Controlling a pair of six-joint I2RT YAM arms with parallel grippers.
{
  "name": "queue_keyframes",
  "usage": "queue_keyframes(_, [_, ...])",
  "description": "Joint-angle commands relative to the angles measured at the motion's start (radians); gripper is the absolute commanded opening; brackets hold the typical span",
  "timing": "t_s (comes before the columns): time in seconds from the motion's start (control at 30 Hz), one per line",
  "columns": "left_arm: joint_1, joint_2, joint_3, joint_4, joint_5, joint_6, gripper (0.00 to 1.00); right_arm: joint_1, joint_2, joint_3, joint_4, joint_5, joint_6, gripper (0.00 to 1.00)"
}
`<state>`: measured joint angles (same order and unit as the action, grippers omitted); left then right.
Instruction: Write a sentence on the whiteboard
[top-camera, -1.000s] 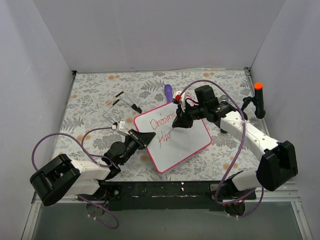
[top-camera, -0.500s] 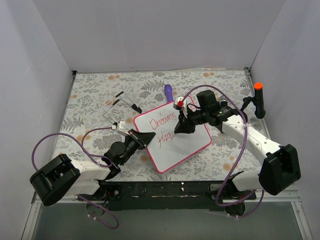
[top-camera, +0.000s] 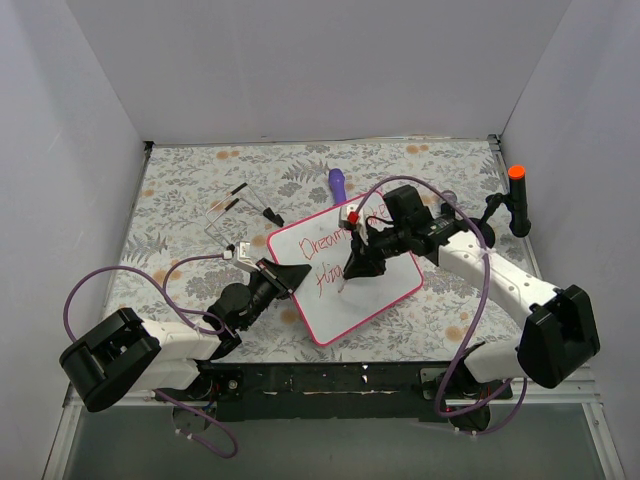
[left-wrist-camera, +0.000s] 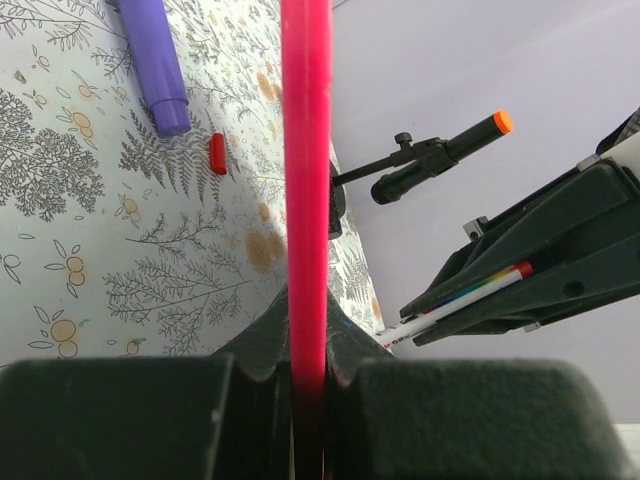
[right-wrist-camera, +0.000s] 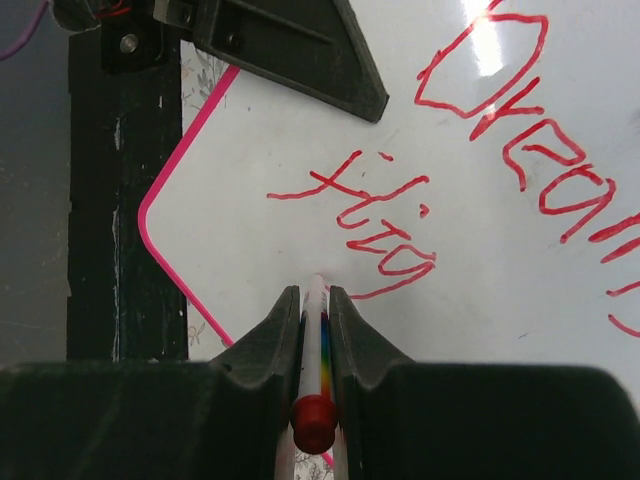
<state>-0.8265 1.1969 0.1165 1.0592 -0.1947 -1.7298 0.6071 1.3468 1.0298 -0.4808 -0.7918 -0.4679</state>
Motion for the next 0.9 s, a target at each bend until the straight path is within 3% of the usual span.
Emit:
queue_keyframes(0.0, [-0.002,-0.036,0.023,0.217,0.005,-0.051,0.0,-0.003,0.028,0.113,-0.013,-0.006,-0.002,0.01])
queue_keyframes(0.3, [-0.002,-0.037,0.018,0.216,0.003,-0.053,0.0,-0.107,0.014,0.136,0.088,0.017,0.072,0.01])
queue_keyframes(0.87, [-0.002,-0.034,0.02,0.222,0.009,-0.054,0.0,-0.109,0.066,0.142,0.163,0.103,0.146,0.01])
